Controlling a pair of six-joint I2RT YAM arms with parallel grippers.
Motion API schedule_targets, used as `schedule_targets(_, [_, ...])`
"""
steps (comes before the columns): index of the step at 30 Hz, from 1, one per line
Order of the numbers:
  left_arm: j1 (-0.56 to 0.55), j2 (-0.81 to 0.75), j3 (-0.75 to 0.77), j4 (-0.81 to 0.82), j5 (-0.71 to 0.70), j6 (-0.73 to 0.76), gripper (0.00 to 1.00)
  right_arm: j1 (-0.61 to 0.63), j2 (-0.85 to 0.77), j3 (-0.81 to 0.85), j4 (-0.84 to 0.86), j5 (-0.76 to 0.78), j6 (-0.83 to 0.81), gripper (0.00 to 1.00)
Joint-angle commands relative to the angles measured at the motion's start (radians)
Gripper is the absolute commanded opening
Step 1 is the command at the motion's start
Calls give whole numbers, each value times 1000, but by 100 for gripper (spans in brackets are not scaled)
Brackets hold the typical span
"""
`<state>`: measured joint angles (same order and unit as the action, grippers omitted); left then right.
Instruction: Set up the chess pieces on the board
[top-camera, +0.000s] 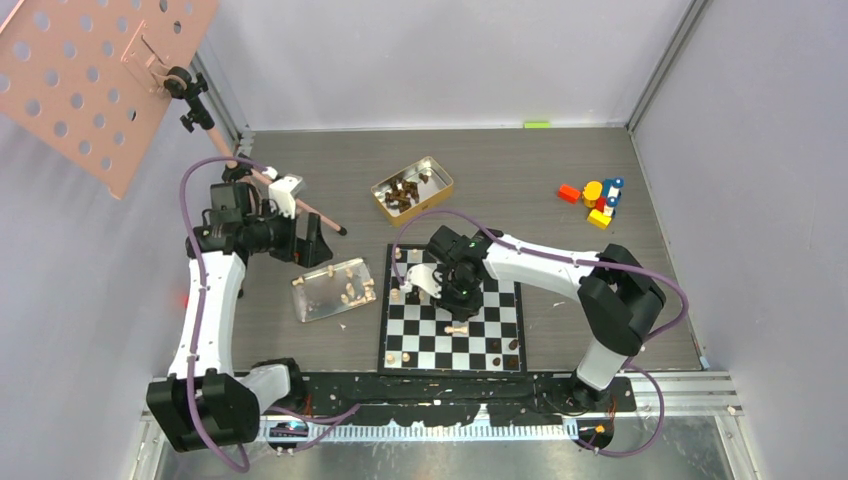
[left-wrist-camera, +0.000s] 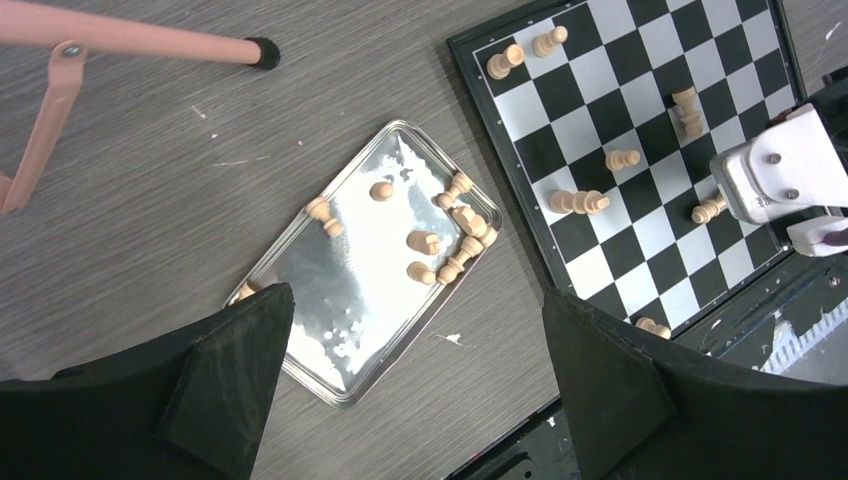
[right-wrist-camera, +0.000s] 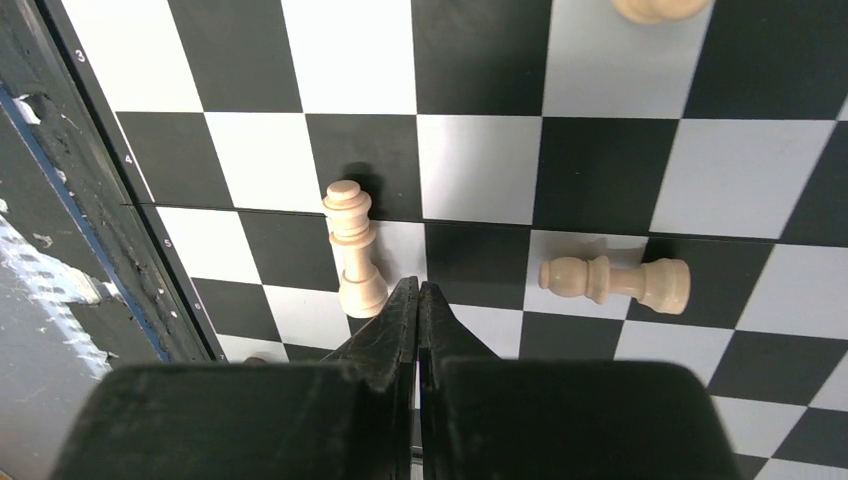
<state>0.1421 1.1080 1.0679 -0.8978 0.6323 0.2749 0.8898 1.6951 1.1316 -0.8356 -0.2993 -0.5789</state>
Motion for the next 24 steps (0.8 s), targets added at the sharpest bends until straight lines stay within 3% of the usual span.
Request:
schedule_targets(1, [-38,-4,42,41,-18,21,99,-4,-51,48,-13,40,48,5])
schedule_targets(9, [-51,-25,13,77,-42,11,99,-14,-73,63,-38,-72,106,45])
schedule_targets(15, [-51,-56,-17,95,-79,4,99,-11,-33,93,-29,-119,123,54])
schedule_targets(24, [-50,-62,-23,97,-93,10,99,22,41,108,4,-76,121,54])
